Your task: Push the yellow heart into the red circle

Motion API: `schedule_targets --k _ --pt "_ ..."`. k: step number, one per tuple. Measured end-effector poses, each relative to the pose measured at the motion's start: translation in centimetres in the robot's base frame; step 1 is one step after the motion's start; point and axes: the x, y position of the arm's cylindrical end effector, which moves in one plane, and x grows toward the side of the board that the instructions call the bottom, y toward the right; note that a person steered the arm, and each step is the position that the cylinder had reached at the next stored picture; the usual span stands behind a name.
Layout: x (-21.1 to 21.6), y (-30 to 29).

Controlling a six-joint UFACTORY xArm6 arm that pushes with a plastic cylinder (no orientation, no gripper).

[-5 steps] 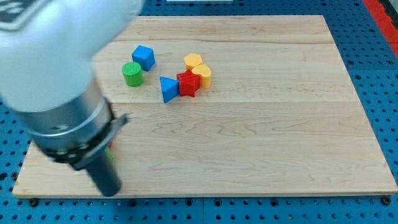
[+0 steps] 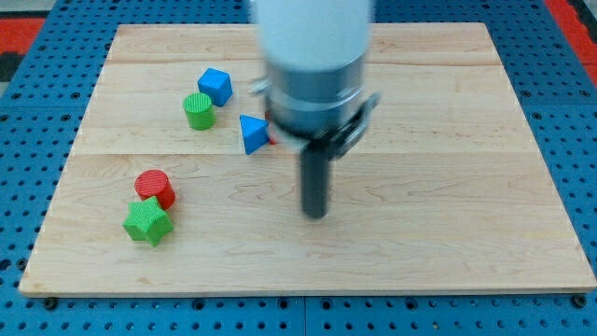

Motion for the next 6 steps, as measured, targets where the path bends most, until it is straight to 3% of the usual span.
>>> schedule_targets --k 2,3,4,6 --pt "-11.9 2.0" --pt "-13.7 -3.6" --pt "-11.4 -11.1" --pt "-6.2 -14.6"
